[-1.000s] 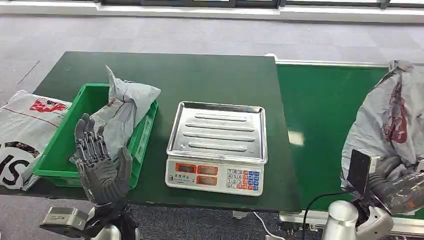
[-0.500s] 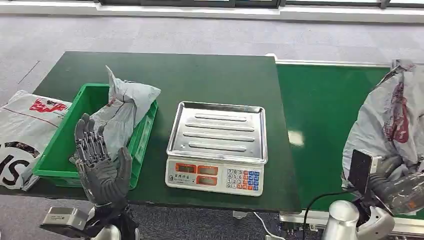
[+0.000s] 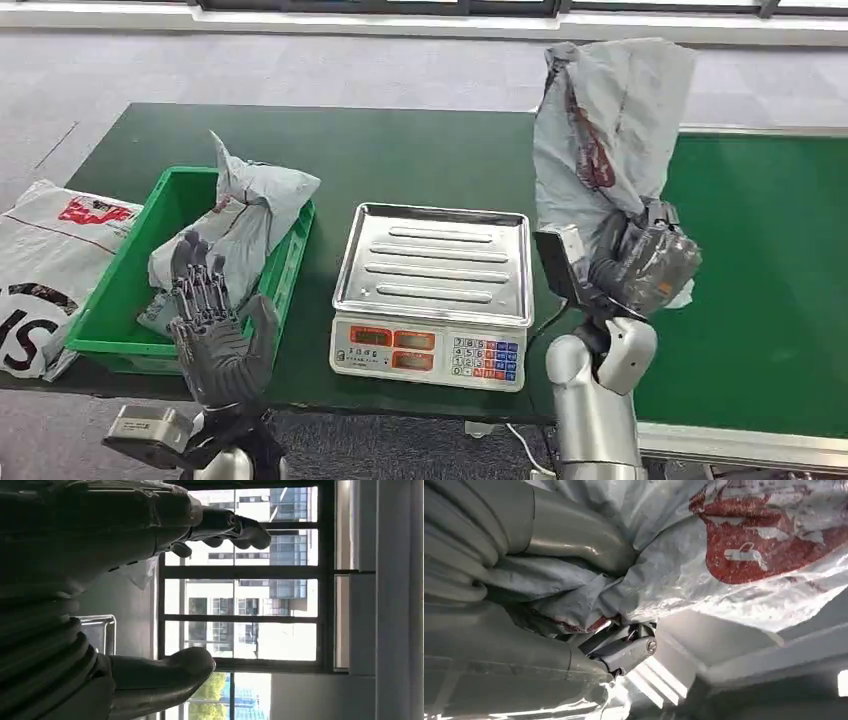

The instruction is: Moved the parcel from conveyor to table for the left to box.

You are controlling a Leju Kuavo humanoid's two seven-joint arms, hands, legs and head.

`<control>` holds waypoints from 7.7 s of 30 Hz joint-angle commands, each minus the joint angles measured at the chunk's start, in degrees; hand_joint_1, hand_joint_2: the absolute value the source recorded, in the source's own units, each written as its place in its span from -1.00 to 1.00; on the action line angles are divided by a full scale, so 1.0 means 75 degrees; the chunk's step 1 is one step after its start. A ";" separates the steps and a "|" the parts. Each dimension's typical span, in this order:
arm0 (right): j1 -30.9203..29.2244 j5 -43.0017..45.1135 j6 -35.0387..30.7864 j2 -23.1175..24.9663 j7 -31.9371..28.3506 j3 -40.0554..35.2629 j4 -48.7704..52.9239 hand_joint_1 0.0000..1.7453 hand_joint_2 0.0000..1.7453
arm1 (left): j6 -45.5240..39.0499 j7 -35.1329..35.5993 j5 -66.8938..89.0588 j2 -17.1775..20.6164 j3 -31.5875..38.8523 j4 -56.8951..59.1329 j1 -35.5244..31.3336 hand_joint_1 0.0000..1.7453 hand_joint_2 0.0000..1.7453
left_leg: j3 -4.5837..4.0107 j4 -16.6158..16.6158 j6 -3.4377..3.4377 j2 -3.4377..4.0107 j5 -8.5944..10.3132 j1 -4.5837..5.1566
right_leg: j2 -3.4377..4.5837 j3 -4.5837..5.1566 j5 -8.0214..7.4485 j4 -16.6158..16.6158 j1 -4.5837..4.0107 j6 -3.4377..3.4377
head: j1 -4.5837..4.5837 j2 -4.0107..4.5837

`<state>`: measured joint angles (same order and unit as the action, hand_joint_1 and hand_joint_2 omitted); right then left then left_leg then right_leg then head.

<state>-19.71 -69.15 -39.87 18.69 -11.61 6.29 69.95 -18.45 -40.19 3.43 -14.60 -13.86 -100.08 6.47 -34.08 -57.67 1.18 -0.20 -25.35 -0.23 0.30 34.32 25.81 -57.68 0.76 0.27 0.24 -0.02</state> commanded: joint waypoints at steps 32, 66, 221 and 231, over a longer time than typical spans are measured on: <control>-0.2756 0.3284 0.2466 0.0173 -0.1059 -0.2974 -0.7045 1.00 1.00 | 0.0241 0.0026 -0.0169 -0.0230 -0.0260 0.1135 -0.0979 -1.00 1.00 | -0.0004 -0.0002 -0.0002 -0.0015 0.0003 -0.0004 | -0.0018 -0.0002 -0.0005 0.0005 -0.0007 -0.0008 | 0.0000 0.0000; -0.2156 0.3521 0.1922 0.0113 -0.3206 -0.2388 -0.5719 -1.00 1.00 | 0.0252 0.0026 -0.0052 -0.0266 0.0016 0.0778 -0.0511 -1.00 1.00 | -0.0004 -0.0001 -0.0001 -0.0004 0.0000 -0.0003 | -0.0008 0.0005 -0.0005 0.0005 -0.0006 -0.0008 | 0.0000 0.0000; 0.0439 0.5559 0.0780 0.0154 -0.3786 -0.3056 0.0275 -1.00 1.00 | -0.2874 0.5676 1.0812 0.0153 0.0189 0.9287 -0.6346 1.00 1.00 | 0.0004 0.0005 0.0012 -0.0010 0.0040 -0.0005 | -0.0013 -0.0006 -0.0041 0.0007 -0.0009 -0.0026 | -0.0003 0.0000; 0.0311 0.5588 0.0670 0.0173 -0.3786 -0.3110 0.0094 -1.00 1.00 | -0.2874 0.8384 1.1543 0.1427 -0.2260 0.6823 -0.5997 1.00 1.00 | -0.0012 0.0009 0.0015 0.0007 0.0039 -0.0005 | 0.0006 0.0016 -0.0044 0.0006 -0.0009 -0.0029 | -0.0003 0.0000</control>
<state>-19.78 -27.56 -34.05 18.82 -40.09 -15.82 72.24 -39.82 9.26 85.42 -13.70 -14.60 -37.21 -38.28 -34.26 -57.67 1.27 -0.29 -25.04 -0.23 0.22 34.49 25.50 -57.70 0.73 0.10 0.22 -0.02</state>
